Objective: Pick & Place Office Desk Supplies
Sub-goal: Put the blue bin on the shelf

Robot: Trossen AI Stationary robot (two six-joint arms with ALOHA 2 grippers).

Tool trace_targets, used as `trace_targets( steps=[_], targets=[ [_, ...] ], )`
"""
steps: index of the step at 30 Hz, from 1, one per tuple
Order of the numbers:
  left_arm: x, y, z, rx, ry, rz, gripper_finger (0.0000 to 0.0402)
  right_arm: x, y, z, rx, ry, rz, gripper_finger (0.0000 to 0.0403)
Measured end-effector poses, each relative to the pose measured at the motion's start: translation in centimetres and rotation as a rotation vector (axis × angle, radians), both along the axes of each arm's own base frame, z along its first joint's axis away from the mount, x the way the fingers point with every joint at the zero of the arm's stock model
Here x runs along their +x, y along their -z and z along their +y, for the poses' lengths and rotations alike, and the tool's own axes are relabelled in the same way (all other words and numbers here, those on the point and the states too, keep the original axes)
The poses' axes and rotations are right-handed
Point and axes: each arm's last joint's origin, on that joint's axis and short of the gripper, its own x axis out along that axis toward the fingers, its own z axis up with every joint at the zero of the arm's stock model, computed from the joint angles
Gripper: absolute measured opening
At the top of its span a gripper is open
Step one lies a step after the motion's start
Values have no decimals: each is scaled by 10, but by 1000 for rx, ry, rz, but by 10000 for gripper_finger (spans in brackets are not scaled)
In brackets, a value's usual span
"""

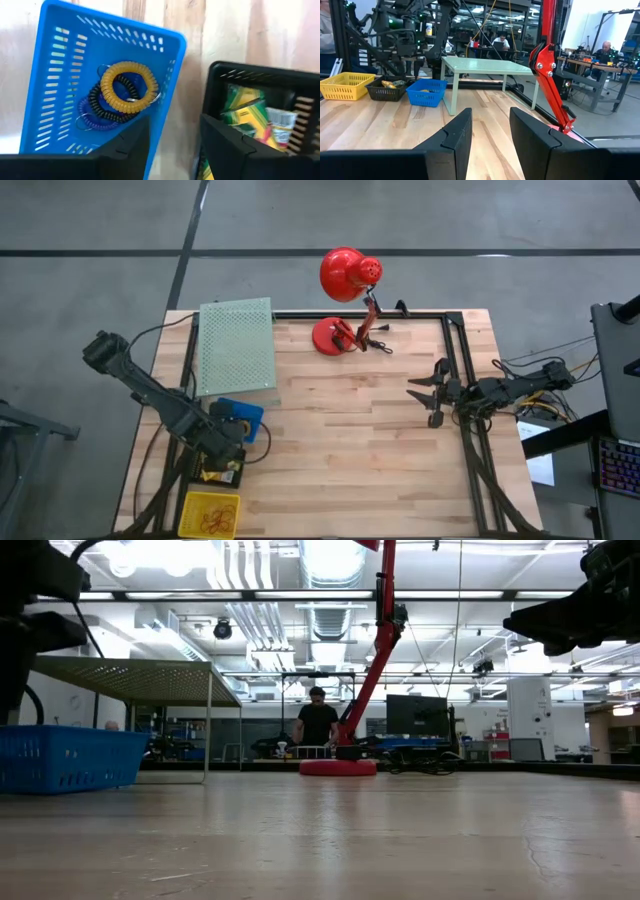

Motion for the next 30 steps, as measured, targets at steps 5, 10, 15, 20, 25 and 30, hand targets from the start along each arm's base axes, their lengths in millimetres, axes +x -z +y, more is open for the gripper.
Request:
trace_targets(
  steps=[5, 10, 15, 20, 25, 30],
  targets=[
    [-3, 8, 2, 13, 2, 15, 163, 0, 0, 0, 0, 0, 0, 128],
    [-5, 15, 5, 38, 6, 23, 158, 0, 0, 0, 0, 0, 0, 128],
    [-6, 18, 6, 55, 3, 18, 154, 0, 0, 0, 0, 0, 0, 128],
    [-9, 29, 8, 54, 1, 15, 154, 0, 0, 0, 0, 0, 0, 128],
    [-10, 35, 9, 51, -4, 15, 154, 0, 0, 0, 0, 0, 0, 128],
    [-10, 35, 9, 50, -6, 15, 142, 0, 0, 0, 0, 0, 0, 128]
  ],
)
